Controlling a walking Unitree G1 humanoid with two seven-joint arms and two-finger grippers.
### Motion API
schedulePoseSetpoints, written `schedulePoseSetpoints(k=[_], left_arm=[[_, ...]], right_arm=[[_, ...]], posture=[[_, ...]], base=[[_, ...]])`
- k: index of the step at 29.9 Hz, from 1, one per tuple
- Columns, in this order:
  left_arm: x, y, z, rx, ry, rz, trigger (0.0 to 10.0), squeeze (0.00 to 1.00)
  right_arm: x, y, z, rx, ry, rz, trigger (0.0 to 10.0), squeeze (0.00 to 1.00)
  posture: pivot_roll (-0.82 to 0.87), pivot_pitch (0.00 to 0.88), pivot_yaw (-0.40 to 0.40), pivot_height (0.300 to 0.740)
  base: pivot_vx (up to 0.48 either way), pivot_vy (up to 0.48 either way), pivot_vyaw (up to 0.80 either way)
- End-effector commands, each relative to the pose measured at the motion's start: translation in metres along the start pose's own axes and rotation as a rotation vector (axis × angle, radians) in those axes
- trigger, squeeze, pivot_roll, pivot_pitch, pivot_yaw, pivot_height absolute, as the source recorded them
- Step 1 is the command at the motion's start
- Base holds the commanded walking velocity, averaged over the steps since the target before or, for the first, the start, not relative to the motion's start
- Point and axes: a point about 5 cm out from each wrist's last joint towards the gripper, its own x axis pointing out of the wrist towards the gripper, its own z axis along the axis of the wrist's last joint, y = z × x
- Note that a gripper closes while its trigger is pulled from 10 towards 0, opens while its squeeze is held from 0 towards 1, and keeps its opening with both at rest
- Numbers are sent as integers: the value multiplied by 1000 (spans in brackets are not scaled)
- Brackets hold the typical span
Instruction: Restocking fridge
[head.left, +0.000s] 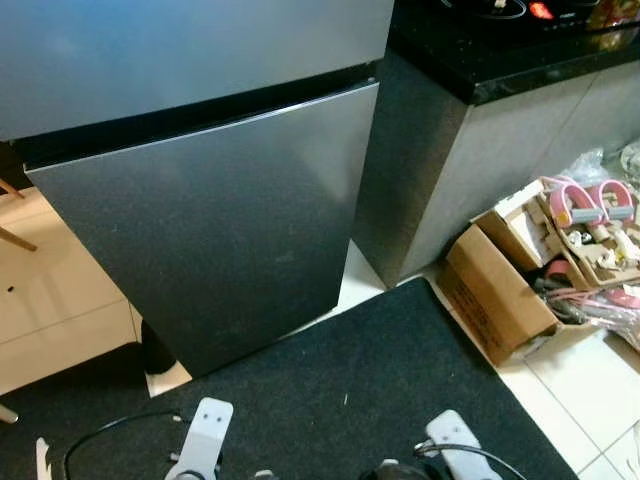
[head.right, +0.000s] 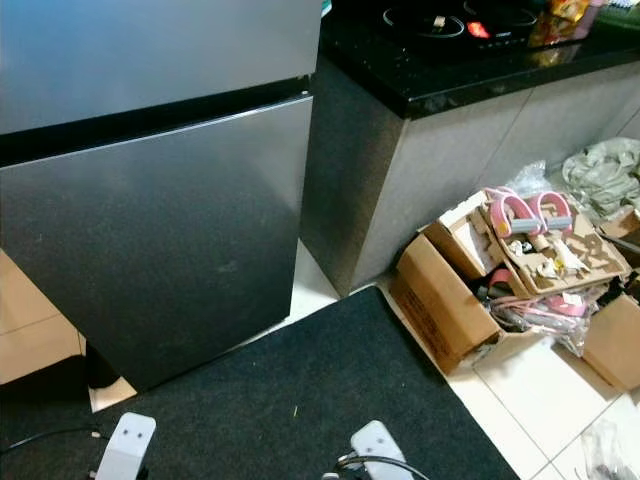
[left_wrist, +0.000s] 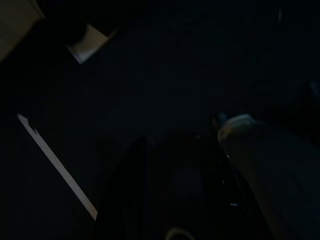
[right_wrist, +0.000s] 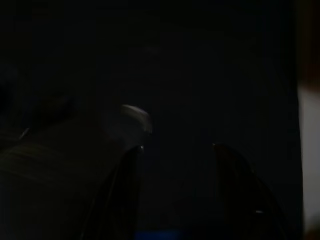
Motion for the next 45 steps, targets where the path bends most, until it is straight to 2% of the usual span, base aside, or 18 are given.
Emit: schedulePoseSetpoints(k=[1, 4, 6, 13, 16, 21, 32, 45], left_arm=[[-4, -10, -15, 0, 53, -34, 10000, 0], [-5, -9, -17, -3, 56, -42, 10000, 0], [-5, -9, -17, -5, 58, -44, 10000, 0], [-5, -7, -19, -6, 68, -46, 10000, 0], [-6, -5, -26, 15, 103, -41, 10000, 0], [-8, -5, -32, 31, 129, -42, 10000, 0], [-12, -6, -43, 37, 179, -38, 10000, 0], [-13, -6, -46, 42, 193, -36, 10000, 0]], right_arm=[[-3, -14, -11, 189, 40, -111, 10000, 0], [-3, -21, -6, 237, 17, -138, 10000, 0], [-3, -21, -5, 238, 13, -140, 10000, 0], [-2, -22, -4, 209, 11, -135, 10000, 0], [-2, -20, -7, 132, 45, -132, 10000, 0], [-4, -19, -14, 66, 90, -150, 10000, 0], [-5, -17, -21, 65, 108, -153, 10000, 0], [-4, -16, -19, 62, 103, -156, 10000, 0]], posture=[[-65, 74, -57, 740], [-63, 73, -55, 740], [-63, 73, -55, 740], [-61, 70, -55, 740], [-61, 71, -57, 740], [-63, 73, -59, 740], [-61, 80, -58, 740], [-61, 81, -57, 740]], base=[[0, 0, 0], [0, 0, 0], [0, 0, 0], [0, 0, 0], [0, 0, 163], [0, 0, 629], [0, 0, 752], [0, 0, 776]])
